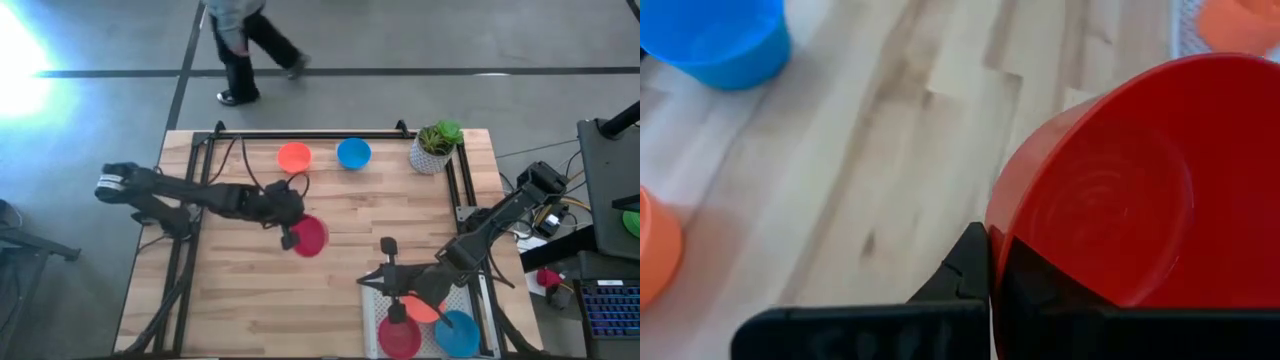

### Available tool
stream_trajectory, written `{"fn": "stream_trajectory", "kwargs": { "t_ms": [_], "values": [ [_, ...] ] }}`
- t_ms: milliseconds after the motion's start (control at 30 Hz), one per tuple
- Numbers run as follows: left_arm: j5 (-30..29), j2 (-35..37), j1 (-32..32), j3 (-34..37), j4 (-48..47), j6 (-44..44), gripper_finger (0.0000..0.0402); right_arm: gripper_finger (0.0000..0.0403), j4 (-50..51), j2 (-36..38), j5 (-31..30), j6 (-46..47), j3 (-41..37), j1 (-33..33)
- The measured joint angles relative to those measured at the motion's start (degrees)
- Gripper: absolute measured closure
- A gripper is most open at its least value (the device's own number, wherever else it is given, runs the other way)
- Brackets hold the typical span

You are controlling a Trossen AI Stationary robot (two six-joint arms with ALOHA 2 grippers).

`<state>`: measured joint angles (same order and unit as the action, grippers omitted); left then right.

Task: Pick & Place Mini bowls
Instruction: Stack the red bowl on top of the red bowl on the shelf

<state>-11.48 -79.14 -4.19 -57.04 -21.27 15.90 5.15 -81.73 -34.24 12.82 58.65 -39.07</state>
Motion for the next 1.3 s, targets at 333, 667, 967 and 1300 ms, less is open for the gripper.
{"fn": "stream_trajectory", "kwargs": {
  "t_ms": [333,667,967,1300],
  "values": [
    [2.31,-9.62,4.05,-3.35,3.44,-4.14,0.0401,0.0394,0.02,0.00,-0.39,0.07,0.04,0.00],
    [3.63,-18.75,4.37,-8.93,-0.41,-5.31,0.0401,0.0394,0.00,0.00,-0.42,0.07,0.04,0.00],
    [4.72,-24.74,4.50,-11.60,-0.75,-5.81,0.0401,0.0394,0.02,0.00,-0.39,0.04,0.04,0.00],
    [4.73,-24.98,4.55,-11.61,-0.77,-6.57,0.0396,0.0394,0.02,-0.02,-0.39,0.06,0.04,-0.01]
  ]
}}
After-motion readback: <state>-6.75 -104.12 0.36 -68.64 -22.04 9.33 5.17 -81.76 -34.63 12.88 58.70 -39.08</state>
